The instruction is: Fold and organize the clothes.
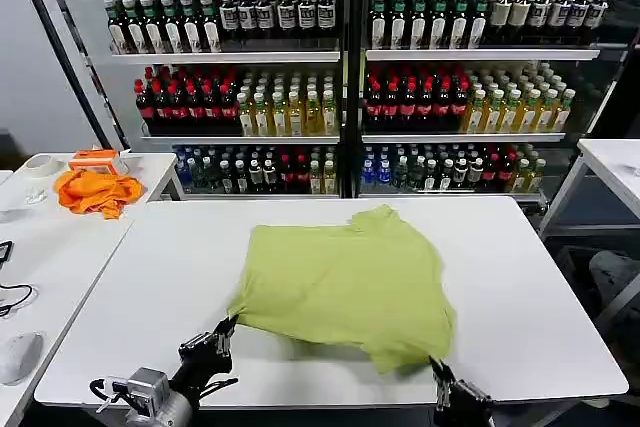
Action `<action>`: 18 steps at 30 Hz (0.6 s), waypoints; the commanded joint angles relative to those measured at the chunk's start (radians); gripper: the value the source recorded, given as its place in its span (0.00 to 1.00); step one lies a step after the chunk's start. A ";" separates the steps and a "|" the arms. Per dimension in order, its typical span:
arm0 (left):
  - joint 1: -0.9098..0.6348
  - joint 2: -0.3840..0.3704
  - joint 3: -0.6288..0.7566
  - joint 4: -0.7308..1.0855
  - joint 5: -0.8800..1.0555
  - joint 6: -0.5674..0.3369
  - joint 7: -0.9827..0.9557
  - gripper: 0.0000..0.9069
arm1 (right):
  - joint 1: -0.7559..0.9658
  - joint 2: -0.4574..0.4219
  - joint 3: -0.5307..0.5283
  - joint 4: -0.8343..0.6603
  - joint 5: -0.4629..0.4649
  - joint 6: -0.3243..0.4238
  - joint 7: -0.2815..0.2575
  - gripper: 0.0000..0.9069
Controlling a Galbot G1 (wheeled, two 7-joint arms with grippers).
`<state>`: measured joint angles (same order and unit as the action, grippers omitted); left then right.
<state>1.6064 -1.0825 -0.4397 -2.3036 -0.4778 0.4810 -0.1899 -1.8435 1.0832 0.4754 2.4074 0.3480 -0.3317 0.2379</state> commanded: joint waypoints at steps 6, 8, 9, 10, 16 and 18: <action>-0.161 0.012 0.095 0.193 0.028 0.013 -0.007 0.02 | 0.347 -0.126 -0.035 -0.198 0.122 -0.018 0.005 0.00; -0.196 0.008 0.108 0.221 0.026 0.013 -0.010 0.02 | 0.405 -0.142 -0.054 -0.240 0.138 -0.023 0.004 0.00; -0.204 0.008 0.111 0.228 0.026 0.013 -0.011 0.02 | 0.422 -0.145 -0.058 -0.249 0.143 -0.025 0.004 0.00; -0.218 0.006 0.116 0.239 0.026 0.012 -0.012 0.02 | 0.443 -0.150 -0.069 -0.267 0.148 -0.026 0.002 0.00; -0.278 -0.009 0.153 0.297 0.027 0.009 -0.018 0.02 | 0.545 -0.157 -0.142 -0.343 0.150 -0.028 -0.004 0.00; -0.301 -0.018 0.167 0.317 0.031 0.009 -0.019 0.02 | 0.564 -0.154 -0.163 -0.368 0.145 -0.027 -0.006 0.00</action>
<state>1.4264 -1.0896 -0.3318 -2.1053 -0.4563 0.4888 -0.2068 -1.4475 0.9607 0.3798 2.1576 0.4648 -0.3569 0.2313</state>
